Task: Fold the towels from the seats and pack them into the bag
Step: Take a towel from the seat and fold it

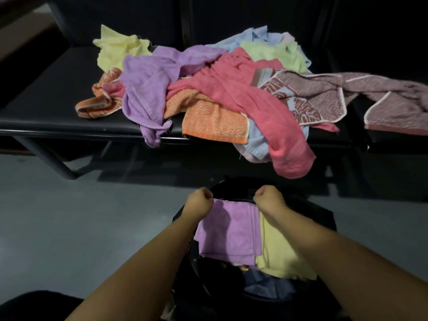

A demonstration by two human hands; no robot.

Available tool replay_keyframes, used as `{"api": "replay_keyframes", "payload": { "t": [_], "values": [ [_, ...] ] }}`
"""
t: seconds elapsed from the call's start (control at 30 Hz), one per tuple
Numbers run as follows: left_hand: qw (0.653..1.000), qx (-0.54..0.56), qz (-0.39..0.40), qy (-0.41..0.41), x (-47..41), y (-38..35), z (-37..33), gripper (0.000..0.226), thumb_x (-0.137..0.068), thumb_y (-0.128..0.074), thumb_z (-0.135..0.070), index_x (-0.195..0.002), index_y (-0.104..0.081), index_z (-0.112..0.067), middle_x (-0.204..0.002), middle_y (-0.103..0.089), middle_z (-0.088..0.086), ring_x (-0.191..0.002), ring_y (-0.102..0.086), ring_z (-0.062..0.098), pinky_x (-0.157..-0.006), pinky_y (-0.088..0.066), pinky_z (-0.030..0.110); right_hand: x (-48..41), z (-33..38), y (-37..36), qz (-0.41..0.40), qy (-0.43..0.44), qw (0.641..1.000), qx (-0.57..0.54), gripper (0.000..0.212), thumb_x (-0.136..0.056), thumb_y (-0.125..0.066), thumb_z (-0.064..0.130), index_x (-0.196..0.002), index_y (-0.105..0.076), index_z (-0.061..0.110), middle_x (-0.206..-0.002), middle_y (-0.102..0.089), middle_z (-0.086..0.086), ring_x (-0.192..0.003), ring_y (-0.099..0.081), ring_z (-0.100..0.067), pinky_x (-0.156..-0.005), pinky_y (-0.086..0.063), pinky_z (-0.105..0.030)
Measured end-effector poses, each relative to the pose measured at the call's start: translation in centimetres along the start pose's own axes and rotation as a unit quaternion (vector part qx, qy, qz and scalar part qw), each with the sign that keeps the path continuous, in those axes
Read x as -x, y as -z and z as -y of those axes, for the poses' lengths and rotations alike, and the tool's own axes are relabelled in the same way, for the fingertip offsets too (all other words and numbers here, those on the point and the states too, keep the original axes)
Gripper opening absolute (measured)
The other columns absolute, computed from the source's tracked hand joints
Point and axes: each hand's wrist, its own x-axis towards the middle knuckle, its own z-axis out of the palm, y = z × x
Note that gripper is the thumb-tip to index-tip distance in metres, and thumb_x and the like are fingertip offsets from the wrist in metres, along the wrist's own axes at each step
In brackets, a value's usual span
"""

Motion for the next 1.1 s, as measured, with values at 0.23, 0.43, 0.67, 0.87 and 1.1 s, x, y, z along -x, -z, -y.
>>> {"api": "replay_keyframes", "payload": {
  "t": [0.23, 0.43, 0.67, 0.87, 1.1],
  "values": [
    [0.987, 0.097, -0.009, -0.131, 0.5, 6.9, -10.3, 0.014, -0.094, -0.06, -0.013, -0.082, -0.068, -0.015, -0.082, -0.074, 0.006, -0.069, -0.068, 0.014, -0.067, -0.056, 0.03, 1.8, 7.9, 10.9, 0.127, 0.04, 0.987, -0.085, 0.013, -0.091, -0.061, -0.002, -0.087, -0.063, 0.01, -0.078, -0.064, -0.01, -0.073, -0.064, -0.02, -0.067, -0.053, -0.031],
    [0.974, 0.082, -0.094, -0.188, -0.7, 11.7, -16.3, 0.011, -0.087, -0.064, -0.005, -0.086, -0.066, -0.016, -0.08, -0.068, 0.005, -0.074, -0.064, 0.019, -0.067, -0.047, 0.027, 1.3, 12.3, 19.3, -0.026, 0.133, 0.99, -0.04, 0.042, -0.074, -0.086, 0.005, -0.108, -0.063, 0.012, -0.091, -0.065, -0.011, -0.074, -0.062, -0.025, -0.072, -0.052, -0.036],
    [0.968, 0.008, -0.149, -0.202, -4.2, 12.4, -18.6, 0.045, -0.094, -0.059, -0.017, -0.138, -0.053, -0.018, -0.14, -0.044, 0.014, -0.109, -0.06, 0.033, -0.094, -0.052, 0.04, -0.8, 13.5, 19.7, -0.118, 0.204, 0.97, 0.057, 0.03, -0.083, -0.08, 0.025, -0.104, -0.068, 0.008, -0.1, -0.067, -0.006, -0.082, -0.062, -0.019, -0.073, -0.047, -0.029],
    [0.981, -0.05, -0.121, -0.141, -8.0, 13.0, -19.3, 0.056, -0.099, -0.058, -0.027, -0.152, -0.039, -0.029, -0.154, -0.014, 0.025, -0.138, -0.036, 0.044, -0.114, -0.033, 0.042, -2.5, 13.6, 16.6, -0.11, 0.246, 0.955, 0.124, 0.024, -0.086, -0.079, 0.03, -0.09, -0.067, 0.009, -0.087, -0.069, -0.003, -0.08, -0.064, -0.021, -0.066, -0.044, -0.03],
    [0.952, -0.054, -0.209, -0.217, -9.4, 14.5, -18.4, 0.012, -0.088, -0.072, -0.011, -0.1, -0.072, -0.014, -0.118, -0.04, 0.014, -0.106, -0.042, 0.021, -0.099, -0.035, 0.029, 0.5, 15.3, 20.2, 0.004, 0.296, 0.95, -0.101, 0.021, -0.076, -0.087, 0.026, -0.078, -0.07, 0.014, -0.078, -0.067, 0.008, -0.07, -0.058, -0.008, -0.064, -0.045, -0.025]
  ]
}}
